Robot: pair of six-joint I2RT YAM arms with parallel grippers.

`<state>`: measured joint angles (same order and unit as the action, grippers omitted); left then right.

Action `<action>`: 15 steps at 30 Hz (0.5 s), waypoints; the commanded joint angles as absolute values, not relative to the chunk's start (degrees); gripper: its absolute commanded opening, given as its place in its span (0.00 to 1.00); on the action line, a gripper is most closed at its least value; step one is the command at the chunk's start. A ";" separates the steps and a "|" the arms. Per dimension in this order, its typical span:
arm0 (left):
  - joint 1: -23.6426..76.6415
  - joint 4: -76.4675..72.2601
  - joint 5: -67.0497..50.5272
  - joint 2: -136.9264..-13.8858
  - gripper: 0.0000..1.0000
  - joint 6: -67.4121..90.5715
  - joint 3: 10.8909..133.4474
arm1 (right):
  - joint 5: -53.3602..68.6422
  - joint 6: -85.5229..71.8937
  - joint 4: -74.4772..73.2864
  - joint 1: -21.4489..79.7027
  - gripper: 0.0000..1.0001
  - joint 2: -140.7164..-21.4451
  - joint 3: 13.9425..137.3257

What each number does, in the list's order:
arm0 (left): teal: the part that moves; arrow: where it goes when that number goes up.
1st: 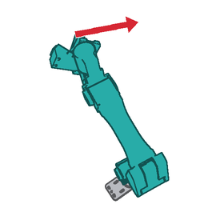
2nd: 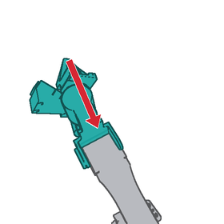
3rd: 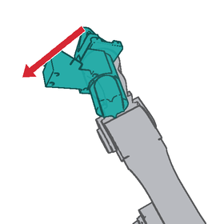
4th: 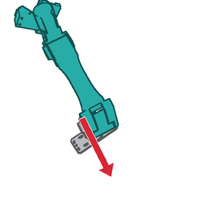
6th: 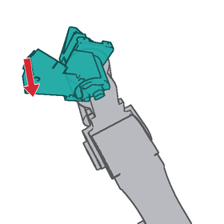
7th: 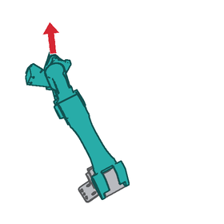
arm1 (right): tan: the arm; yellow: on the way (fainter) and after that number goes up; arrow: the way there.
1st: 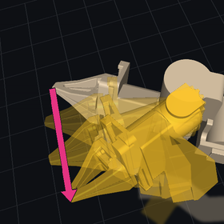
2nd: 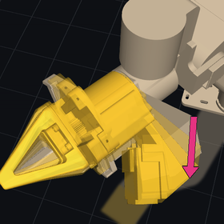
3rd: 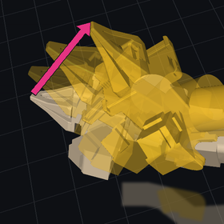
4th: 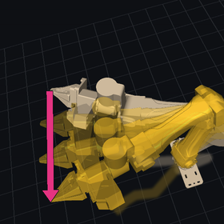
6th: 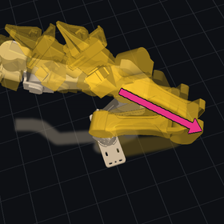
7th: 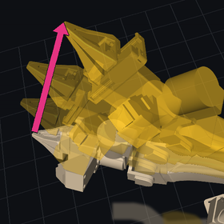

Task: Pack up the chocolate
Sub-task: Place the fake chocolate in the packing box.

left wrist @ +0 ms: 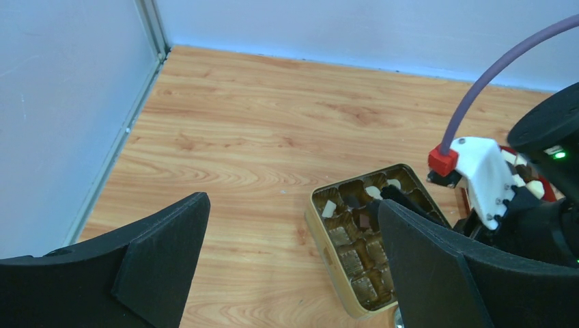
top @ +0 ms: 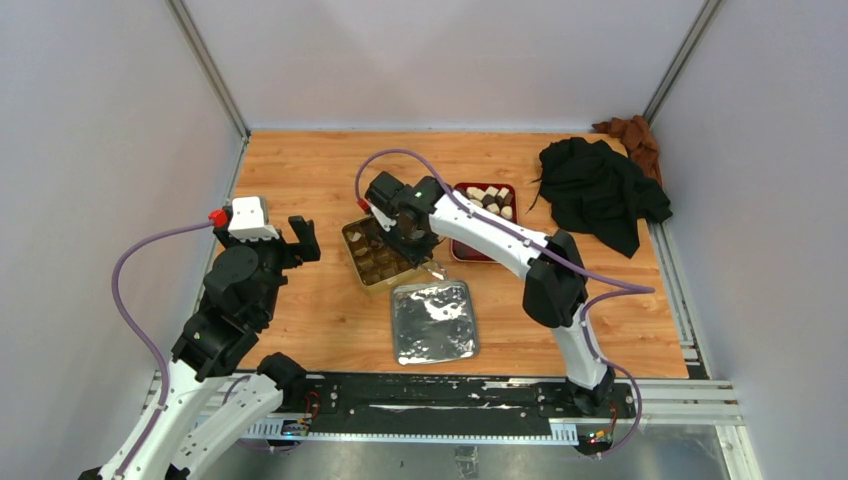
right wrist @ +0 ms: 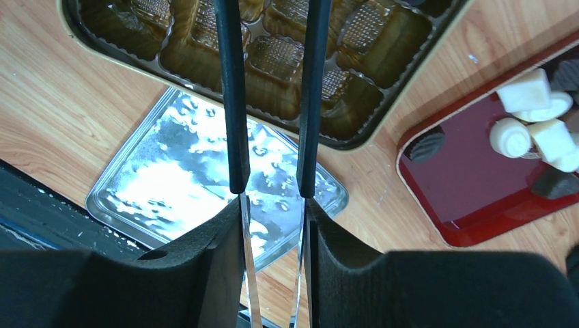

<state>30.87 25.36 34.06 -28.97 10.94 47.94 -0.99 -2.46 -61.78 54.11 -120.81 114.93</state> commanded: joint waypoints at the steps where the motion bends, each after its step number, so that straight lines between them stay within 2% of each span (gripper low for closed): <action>1: 30.76 24.03 34.36 -28.48 1.00 10.90 47.29 | -3.85 -2.15 -63.93 55.03 0.37 -115.94 114.13; 15: 30.76 24.08 34.22 -28.48 1.00 10.90 47.29 | -8.00 -3.77 -63.73 51.78 0.37 -106.45 101.82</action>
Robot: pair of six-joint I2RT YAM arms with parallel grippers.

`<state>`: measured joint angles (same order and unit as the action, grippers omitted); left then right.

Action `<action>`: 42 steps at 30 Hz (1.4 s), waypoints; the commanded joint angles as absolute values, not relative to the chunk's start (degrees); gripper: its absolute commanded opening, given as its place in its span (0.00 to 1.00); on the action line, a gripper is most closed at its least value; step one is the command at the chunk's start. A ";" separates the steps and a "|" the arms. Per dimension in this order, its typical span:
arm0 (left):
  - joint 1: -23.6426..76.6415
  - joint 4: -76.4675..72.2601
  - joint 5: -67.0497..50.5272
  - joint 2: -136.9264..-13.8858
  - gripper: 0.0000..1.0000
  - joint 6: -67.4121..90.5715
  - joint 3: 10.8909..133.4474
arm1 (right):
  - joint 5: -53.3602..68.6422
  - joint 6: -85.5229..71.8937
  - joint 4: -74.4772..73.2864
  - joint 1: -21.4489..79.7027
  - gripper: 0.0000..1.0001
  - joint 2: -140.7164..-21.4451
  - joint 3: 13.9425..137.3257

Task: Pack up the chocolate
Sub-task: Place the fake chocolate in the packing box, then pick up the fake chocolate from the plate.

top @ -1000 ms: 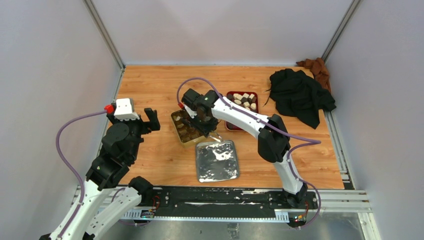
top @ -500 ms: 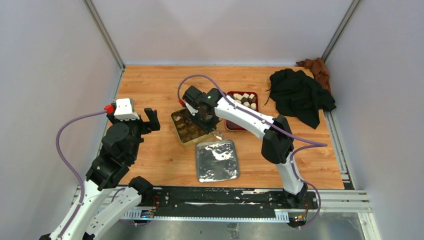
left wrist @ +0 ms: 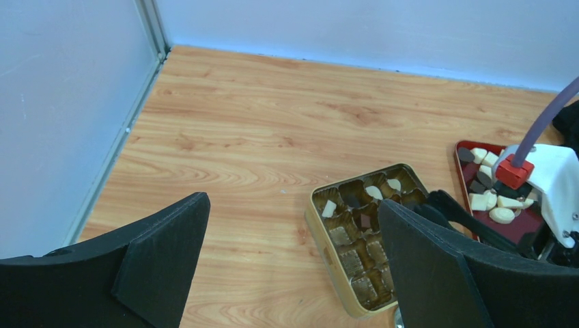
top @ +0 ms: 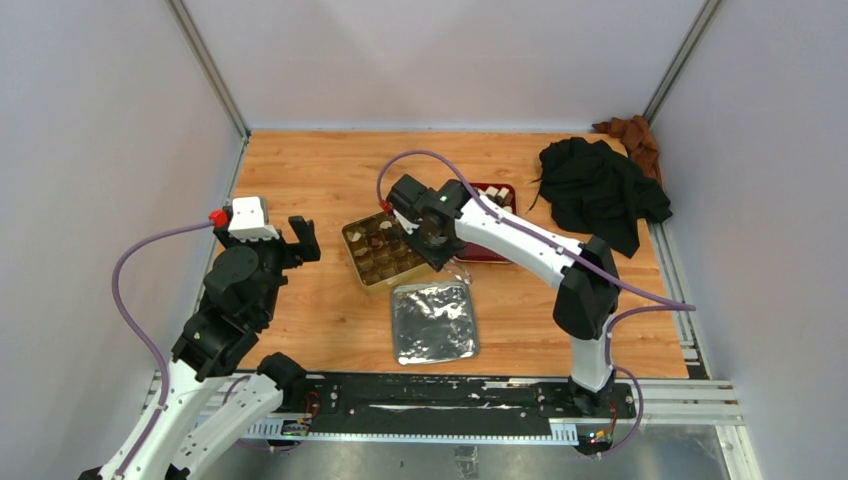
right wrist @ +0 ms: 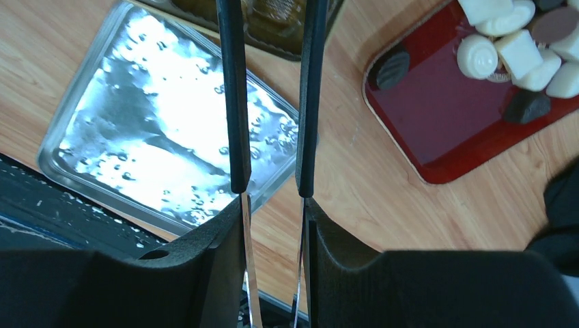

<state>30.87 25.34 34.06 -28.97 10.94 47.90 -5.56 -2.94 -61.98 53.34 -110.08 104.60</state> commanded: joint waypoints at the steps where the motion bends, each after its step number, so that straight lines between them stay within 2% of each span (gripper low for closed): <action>1: 30.76 24.05 34.22 -28.53 1.00 10.90 47.29 | -8.31 -3.92 -63.72 51.55 0.36 -106.00 100.95; 17: 30.76 24.04 33.84 -28.59 1.00 10.99 47.29 | -9.86 -5.15 -62.77 41.47 0.36 -95.17 84.55; 42: 30.83 24.11 34.11 -28.45 1.00 10.96 47.30 | -6.89 -1.94 -59.41 27.49 0.37 -96.17 76.77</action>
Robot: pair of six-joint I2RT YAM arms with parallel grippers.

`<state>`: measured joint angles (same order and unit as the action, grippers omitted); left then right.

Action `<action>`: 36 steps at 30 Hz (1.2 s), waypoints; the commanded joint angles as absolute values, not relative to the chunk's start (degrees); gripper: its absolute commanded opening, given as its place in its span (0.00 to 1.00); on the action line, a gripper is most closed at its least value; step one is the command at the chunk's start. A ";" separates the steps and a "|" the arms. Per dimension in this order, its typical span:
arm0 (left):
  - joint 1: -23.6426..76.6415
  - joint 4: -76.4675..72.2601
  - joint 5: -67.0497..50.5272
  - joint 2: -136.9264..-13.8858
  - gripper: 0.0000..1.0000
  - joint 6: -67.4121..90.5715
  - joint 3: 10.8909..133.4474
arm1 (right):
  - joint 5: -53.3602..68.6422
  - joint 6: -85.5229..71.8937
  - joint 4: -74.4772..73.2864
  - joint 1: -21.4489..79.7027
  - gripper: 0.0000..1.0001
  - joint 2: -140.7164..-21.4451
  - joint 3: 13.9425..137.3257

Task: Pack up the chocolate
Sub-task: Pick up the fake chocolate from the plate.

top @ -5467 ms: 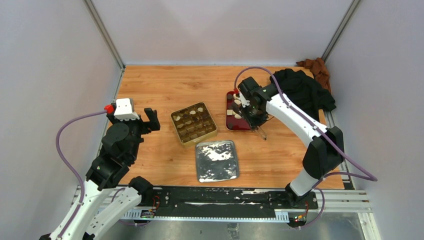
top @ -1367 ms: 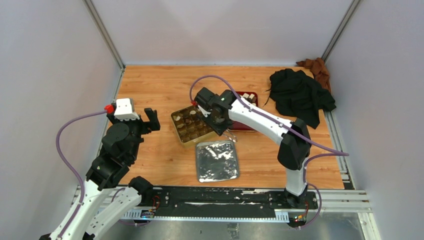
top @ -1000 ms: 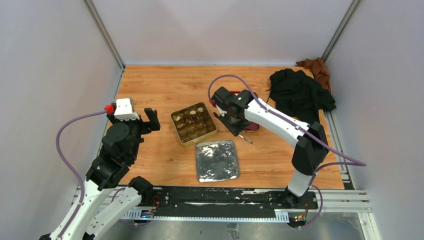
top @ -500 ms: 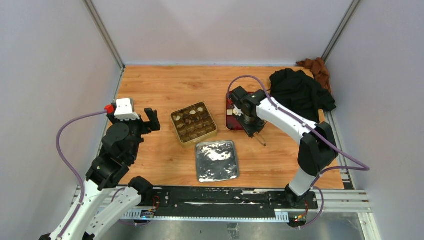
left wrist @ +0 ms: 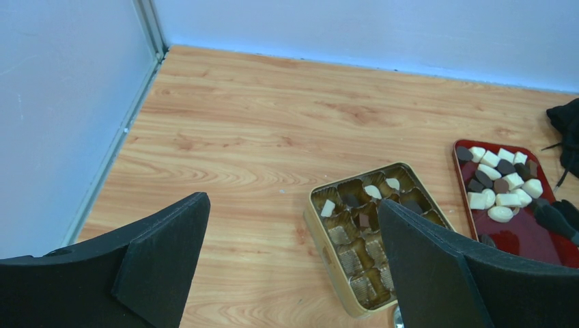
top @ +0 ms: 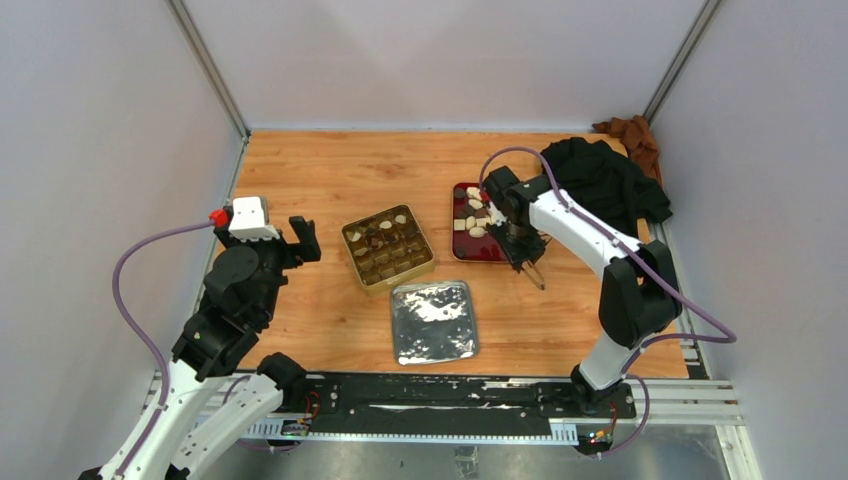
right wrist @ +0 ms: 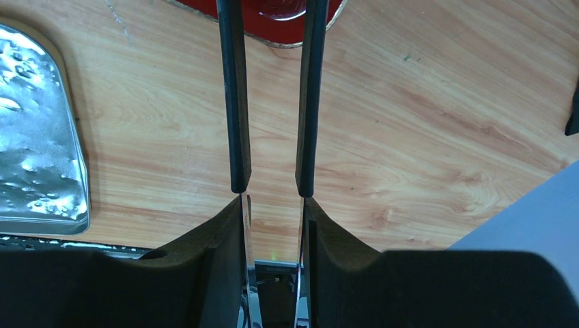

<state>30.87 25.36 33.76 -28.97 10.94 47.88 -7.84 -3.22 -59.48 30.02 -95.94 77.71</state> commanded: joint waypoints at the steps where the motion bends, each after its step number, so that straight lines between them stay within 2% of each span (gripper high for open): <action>1: 30.80 24.09 34.18 -28.47 1.00 10.92 47.32 | -6.74 -1.75 -59.32 27.05 0.36 -96.42 76.73; 36: 30.82 24.12 34.53 -28.99 1.00 10.81 47.30 | -7.17 -0.20 -58.10 21.09 0.41 -103.83 81.55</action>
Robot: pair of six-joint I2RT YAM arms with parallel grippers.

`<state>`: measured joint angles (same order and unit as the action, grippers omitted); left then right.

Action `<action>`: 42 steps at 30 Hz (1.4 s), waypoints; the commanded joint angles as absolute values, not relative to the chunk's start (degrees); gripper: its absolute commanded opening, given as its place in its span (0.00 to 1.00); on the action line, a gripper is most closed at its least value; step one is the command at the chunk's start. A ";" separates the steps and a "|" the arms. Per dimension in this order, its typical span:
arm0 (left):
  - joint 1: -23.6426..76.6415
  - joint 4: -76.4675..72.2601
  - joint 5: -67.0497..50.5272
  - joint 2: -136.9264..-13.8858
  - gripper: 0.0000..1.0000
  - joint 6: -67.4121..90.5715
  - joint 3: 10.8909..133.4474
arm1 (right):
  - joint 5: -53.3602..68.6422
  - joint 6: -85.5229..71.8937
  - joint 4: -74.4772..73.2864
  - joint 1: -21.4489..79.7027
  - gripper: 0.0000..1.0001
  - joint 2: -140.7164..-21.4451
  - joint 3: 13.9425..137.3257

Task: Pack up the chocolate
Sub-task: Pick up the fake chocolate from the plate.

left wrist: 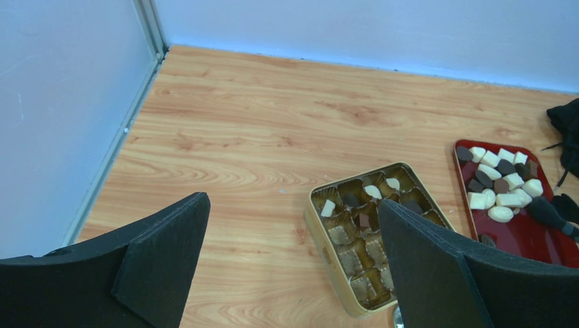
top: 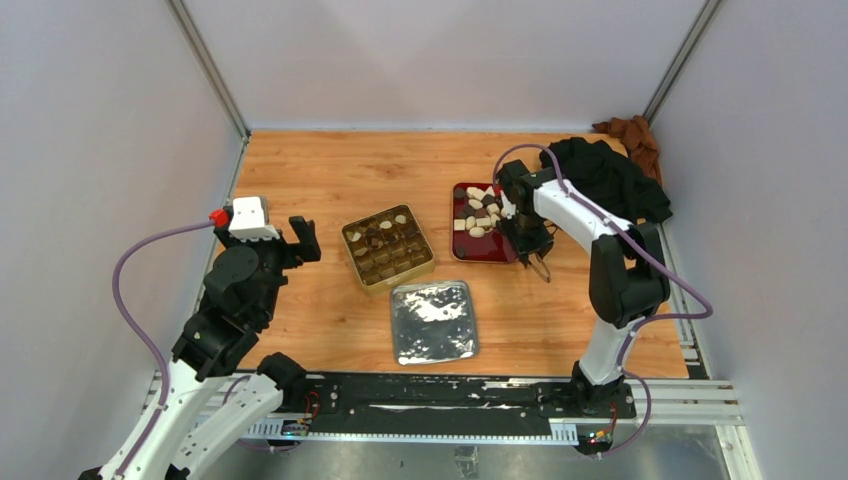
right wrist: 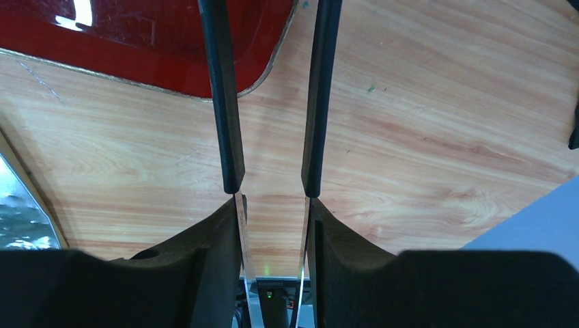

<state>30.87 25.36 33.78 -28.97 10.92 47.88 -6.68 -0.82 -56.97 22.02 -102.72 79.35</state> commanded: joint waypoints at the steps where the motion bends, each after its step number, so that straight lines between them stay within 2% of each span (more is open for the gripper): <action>1: 30.80 24.12 34.51 -29.00 1.00 10.83 47.29 | -7.12 -0.22 -58.10 21.05 0.41 -103.90 81.82; 21: 30.84 24.08 34.42 -28.98 1.00 10.81 47.29 | -3.10 2.10 -59.34 20.70 0.39 -106.20 82.99; 36: 30.77 24.05 34.35 -29.04 1.00 10.90 47.32 | -2.07 1.94 -62.96 23.08 0.36 -100.81 80.15; 42: 30.82 24.14 34.35 -29.00 1.00 10.90 47.29 | -4.22 1.85 -63.68 23.20 0.39 -100.31 80.93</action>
